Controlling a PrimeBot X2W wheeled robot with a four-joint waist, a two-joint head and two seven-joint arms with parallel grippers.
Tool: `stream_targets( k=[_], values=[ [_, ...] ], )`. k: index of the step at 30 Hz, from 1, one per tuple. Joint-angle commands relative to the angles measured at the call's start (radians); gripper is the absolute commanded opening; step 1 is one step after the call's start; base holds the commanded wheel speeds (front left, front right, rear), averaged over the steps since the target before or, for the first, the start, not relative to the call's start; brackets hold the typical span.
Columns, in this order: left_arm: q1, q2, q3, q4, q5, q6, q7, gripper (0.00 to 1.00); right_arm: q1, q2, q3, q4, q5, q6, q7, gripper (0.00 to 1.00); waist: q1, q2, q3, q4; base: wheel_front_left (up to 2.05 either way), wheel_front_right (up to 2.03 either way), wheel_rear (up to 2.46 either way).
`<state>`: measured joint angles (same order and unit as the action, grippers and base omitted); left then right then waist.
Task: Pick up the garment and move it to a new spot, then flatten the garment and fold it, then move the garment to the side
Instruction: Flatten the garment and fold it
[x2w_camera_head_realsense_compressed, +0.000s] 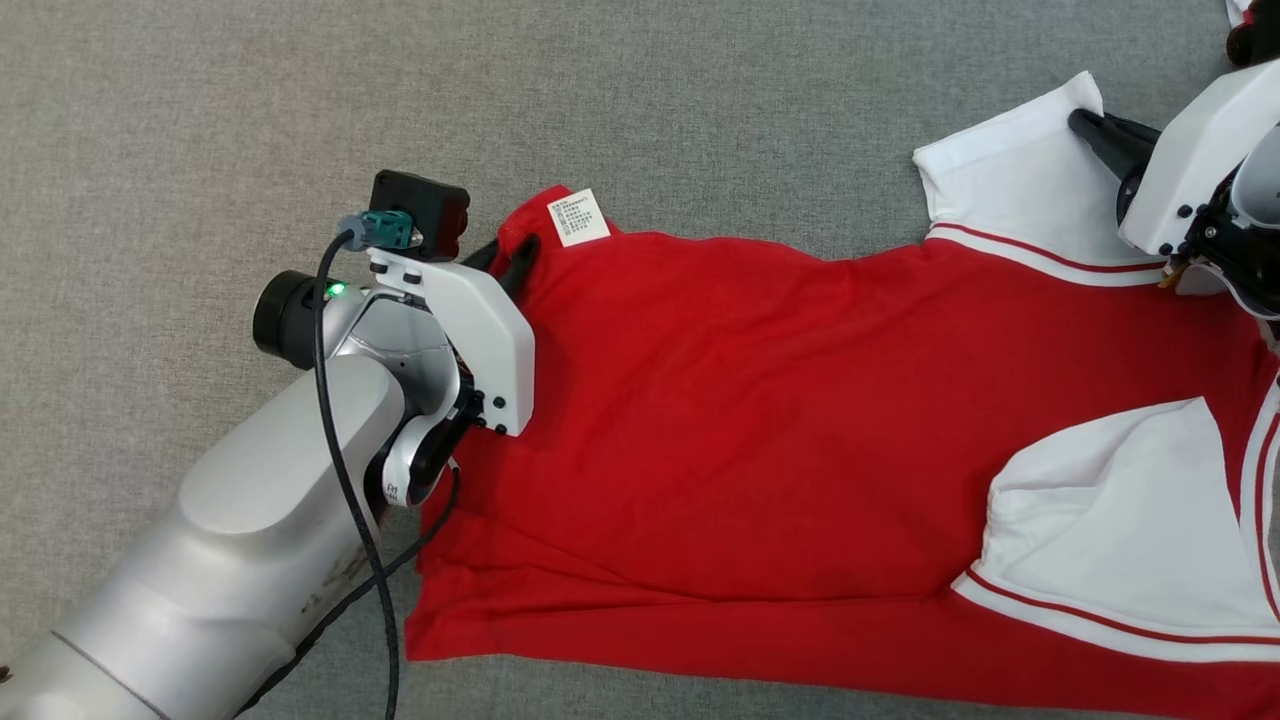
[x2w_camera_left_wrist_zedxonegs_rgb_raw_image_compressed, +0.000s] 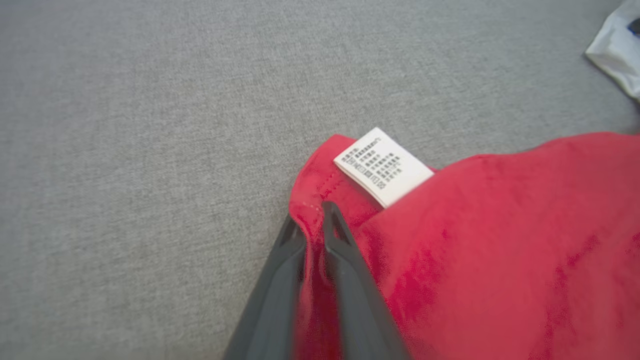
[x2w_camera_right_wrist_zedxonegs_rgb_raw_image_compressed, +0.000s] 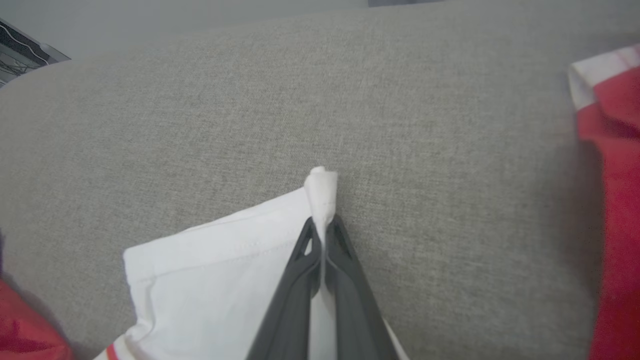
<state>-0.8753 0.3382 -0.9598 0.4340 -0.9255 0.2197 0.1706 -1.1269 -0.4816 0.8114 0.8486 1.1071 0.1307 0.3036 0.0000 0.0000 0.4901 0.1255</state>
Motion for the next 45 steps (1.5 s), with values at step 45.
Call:
stream_targets(
  k=[45],
  values=[
    [0.343,0.255,0.062,-0.29,-0.147,0.075,-0.022,0.0,0.304,-0.149,0.178,-0.25,0.31,0.0,-0.175,0.0,0.0,0.0,-0.322,-0.135,0.0,0.0,0.0]
  ],
)
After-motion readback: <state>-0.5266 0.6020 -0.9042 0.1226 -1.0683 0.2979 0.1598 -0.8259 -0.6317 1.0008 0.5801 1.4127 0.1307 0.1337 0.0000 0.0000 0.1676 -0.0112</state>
